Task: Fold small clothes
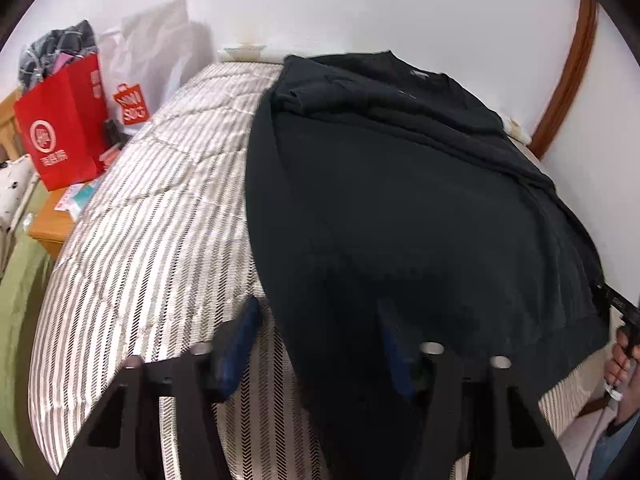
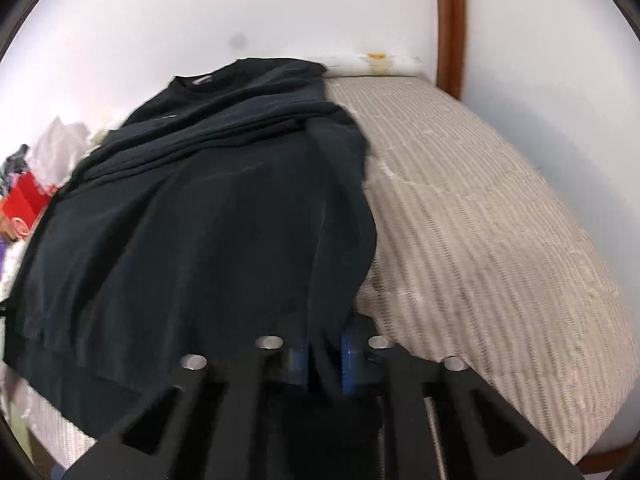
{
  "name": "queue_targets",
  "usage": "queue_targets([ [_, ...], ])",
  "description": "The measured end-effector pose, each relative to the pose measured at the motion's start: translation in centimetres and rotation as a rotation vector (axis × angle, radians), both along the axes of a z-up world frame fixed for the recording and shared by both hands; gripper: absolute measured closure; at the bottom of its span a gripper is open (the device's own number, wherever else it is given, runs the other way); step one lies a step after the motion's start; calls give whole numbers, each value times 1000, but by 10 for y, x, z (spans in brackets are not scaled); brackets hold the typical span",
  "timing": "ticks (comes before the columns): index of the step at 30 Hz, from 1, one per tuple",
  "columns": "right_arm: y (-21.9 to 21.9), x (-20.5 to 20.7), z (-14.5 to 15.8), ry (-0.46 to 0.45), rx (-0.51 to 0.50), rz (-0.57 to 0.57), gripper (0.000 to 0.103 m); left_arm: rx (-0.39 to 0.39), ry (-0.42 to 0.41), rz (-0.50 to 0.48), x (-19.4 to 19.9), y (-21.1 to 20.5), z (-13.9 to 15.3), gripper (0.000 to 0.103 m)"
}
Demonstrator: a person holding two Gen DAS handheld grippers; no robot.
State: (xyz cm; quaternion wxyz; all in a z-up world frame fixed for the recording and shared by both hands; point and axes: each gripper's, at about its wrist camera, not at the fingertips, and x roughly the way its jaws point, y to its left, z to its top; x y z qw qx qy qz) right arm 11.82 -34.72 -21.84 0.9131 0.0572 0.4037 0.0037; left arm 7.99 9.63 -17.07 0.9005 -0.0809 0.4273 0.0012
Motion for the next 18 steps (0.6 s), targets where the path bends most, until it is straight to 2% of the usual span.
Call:
queue_targets([
  [1,1,-1,1,-1,-9,2,93,-10,2,3,-1,1,0,91],
  [2,0,-4,2,-6,-11,7,94,-27,6,13,-1,4,-1,95],
  [4,-10,-10,5,-20,23,-5,94,-97,12,22,-2,14,1,97],
  [5,-15,-13,8,-29,46,-9,94,-107,8,15,-5,17,2,97],
  [8,-25,-28,11,-30,89,1,95,-89,-9,-11,-19,20,7,97],
  [12,-16,-46,14,-46,20,37,95,-83,-3,-33,-35,22,6,97],
  [16,-17,-46,9,-12,46,38,93,-111,10,-30,-31,24,0,94],
  [18,-21,-43,7,5,81,32,88,-139,15,-29,-28,26,-2,93],
])
